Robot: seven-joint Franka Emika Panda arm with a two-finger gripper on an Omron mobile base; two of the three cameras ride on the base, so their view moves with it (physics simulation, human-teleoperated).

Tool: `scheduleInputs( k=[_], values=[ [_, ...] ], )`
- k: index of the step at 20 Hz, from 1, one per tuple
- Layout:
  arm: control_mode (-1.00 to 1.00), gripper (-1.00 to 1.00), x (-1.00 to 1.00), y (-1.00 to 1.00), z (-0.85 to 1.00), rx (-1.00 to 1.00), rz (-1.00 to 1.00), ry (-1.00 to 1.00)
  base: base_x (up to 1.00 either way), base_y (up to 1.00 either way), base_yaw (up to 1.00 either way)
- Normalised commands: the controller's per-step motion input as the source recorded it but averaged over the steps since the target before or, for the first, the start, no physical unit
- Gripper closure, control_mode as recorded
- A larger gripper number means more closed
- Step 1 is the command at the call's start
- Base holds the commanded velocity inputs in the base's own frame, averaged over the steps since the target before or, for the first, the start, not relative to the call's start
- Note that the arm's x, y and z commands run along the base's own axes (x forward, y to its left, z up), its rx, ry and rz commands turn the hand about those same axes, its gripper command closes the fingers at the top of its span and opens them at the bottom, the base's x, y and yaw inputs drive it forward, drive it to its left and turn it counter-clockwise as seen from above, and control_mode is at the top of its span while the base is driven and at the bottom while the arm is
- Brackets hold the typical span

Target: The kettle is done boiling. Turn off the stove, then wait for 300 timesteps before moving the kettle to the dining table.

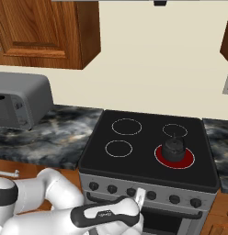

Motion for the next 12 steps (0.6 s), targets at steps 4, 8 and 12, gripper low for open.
scheduleInputs(
  k=[4, 8, 12],
  values=[
    [-1.00, -1.00, 0.00, -0.21, -0.18, 0.05, -0.03, 0.00, 0.00, 0.00, 0.00],
    [-1.00, -1.00, 0.04, -0.16, -0.10, 0.03, -0.02, 0.00, 0.00, 0.00, 0.00],
    [-1.00, -1.00, 0.10, -0.14, -0.06, 0.04, -0.02, 0.00, 0.00, 0.00, 0.00]
  ],
)
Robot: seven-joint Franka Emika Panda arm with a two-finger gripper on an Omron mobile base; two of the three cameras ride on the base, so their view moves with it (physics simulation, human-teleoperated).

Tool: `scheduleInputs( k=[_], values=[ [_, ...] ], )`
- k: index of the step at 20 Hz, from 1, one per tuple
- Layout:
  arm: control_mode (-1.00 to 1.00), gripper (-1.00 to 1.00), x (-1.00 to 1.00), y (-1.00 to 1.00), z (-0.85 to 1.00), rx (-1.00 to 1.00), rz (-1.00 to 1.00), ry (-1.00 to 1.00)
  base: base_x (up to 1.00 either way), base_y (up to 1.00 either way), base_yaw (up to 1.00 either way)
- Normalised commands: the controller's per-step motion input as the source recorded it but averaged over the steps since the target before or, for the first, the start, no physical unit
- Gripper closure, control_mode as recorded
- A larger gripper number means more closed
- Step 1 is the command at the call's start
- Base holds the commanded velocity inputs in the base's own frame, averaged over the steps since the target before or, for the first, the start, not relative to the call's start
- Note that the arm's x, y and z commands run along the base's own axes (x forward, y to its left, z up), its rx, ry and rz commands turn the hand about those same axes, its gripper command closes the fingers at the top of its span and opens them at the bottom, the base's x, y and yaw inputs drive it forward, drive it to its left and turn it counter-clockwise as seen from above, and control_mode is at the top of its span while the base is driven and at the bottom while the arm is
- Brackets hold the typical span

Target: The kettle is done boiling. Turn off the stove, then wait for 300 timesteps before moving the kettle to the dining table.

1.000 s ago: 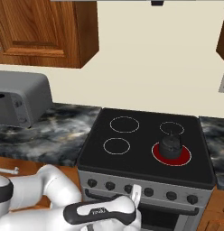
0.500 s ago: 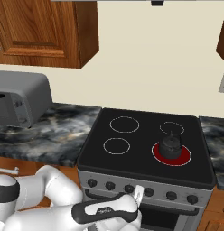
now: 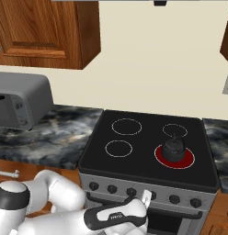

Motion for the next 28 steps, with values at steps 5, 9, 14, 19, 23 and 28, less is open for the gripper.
scheduleInputs(
  k=[5, 9, 14, 19, 23, 28],
  values=[
    [-1.00, -1.00, 0.10, -0.09, -0.07, 0.03, -0.03, 0.00, 0.00, 0.00, 0.00],
    [-1.00, -1.00, 0.12, -0.01, -0.08, 0.01, -0.03, 0.00, 0.00, 0.00, 0.00],
    [-1.00, -1.00, 0.12, 0.00, -0.09, 0.01, -0.01, 0.00, 0.00, 0.00, 0.00],
    [-1.00, -1.00, 0.17, 0.00, -0.05, 0.01, 0.00, 0.00, 0.00, 0.00, 0.00],
    [-1.00, -1.00, 0.13, 0.00, -0.10, 0.00, 0.00, 0.00, 0.00, 0.00, 0.00],
    [-1.00, -1.00, 0.09, 0.00, -0.13, 0.01, 0.00, 0.00, 0.00, 0.00, 0.00]
  ],
)
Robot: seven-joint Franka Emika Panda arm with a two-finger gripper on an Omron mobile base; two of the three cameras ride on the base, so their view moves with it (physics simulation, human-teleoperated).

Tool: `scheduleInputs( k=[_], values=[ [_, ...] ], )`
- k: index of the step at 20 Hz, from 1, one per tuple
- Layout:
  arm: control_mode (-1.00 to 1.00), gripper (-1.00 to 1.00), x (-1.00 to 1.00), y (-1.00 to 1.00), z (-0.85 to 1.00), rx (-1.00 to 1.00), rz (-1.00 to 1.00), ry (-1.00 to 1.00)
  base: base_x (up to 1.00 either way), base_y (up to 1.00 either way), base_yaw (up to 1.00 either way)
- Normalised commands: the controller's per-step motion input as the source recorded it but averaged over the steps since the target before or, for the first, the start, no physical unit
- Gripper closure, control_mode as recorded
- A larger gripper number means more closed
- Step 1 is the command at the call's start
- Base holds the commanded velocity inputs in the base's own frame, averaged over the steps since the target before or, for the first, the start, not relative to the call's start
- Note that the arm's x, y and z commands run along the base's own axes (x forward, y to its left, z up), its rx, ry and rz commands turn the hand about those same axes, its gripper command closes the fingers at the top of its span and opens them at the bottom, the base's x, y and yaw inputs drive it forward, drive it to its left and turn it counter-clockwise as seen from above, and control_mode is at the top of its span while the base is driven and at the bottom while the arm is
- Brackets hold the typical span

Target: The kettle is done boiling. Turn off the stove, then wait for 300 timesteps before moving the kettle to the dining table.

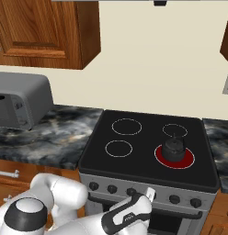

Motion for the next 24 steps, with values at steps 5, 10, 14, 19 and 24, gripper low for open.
scheduleInputs(
  k=[5, 10, 14, 19, 24],
  values=[
    [-1.00, -1.00, 0.04, 0.00, -0.18, 0.01, 0.00, 0.00, 0.00, 0.00, 0.00],
    [-1.00, -1.00, 0.06, -0.04, -0.13, 0.01, 0.00, 0.00, 0.00, 0.00, 0.00],
    [-1.00, -1.00, 0.06, -0.06, -0.10, 0.01, 0.00, 0.00, 0.00, 0.00, 0.00],
    [-1.00, -1.00, 0.09, -0.05, -0.04, 0.01, 0.00, 0.00, 0.00, 0.00, 0.00],
    [-1.00, -1.00, 0.12, -0.05, -0.04, 0.01, 0.00, 0.00, 0.00, 0.00, 0.00]
  ],
)
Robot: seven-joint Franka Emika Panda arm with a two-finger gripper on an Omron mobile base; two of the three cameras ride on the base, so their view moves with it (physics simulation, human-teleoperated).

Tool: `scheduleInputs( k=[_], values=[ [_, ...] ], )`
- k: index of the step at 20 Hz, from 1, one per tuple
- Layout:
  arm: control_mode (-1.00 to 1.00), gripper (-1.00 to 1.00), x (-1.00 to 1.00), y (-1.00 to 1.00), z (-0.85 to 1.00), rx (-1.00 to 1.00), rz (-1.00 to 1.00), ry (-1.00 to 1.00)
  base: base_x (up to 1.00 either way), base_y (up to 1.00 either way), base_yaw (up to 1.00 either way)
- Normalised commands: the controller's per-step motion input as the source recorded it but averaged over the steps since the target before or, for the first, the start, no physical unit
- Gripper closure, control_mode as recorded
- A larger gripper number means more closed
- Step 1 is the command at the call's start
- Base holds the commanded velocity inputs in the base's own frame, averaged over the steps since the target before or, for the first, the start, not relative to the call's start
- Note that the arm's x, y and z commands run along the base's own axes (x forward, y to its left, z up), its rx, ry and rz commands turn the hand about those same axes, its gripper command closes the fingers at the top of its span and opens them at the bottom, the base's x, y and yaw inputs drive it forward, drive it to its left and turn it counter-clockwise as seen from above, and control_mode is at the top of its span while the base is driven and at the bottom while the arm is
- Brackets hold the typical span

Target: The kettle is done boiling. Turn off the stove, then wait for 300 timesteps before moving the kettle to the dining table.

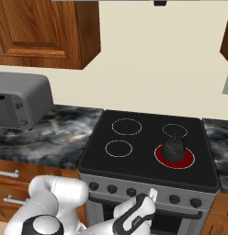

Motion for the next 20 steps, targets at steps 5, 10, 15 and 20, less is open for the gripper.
scheduleInputs(
  k=[5, 10, 15, 20],
  values=[
    [-1.00, -1.00, 0.15, -0.03, -0.06, 0.01, -0.01, 0.00, 0.00, 0.00, 0.00],
    [-1.00, -1.00, 0.10, -0.08, -0.12, 0.01, -0.01, 0.00, 0.00, 0.00, 0.00],
    [-1.00, -1.00, 0.06, -0.14, -0.12, 0.02, -0.02, 0.00, 0.00, 0.00, 0.00],
    [-1.00, -1.00, 0.05, -0.10, -0.11, 0.02, -0.02, 0.00, 0.00, 0.00, 0.00]
  ],
)
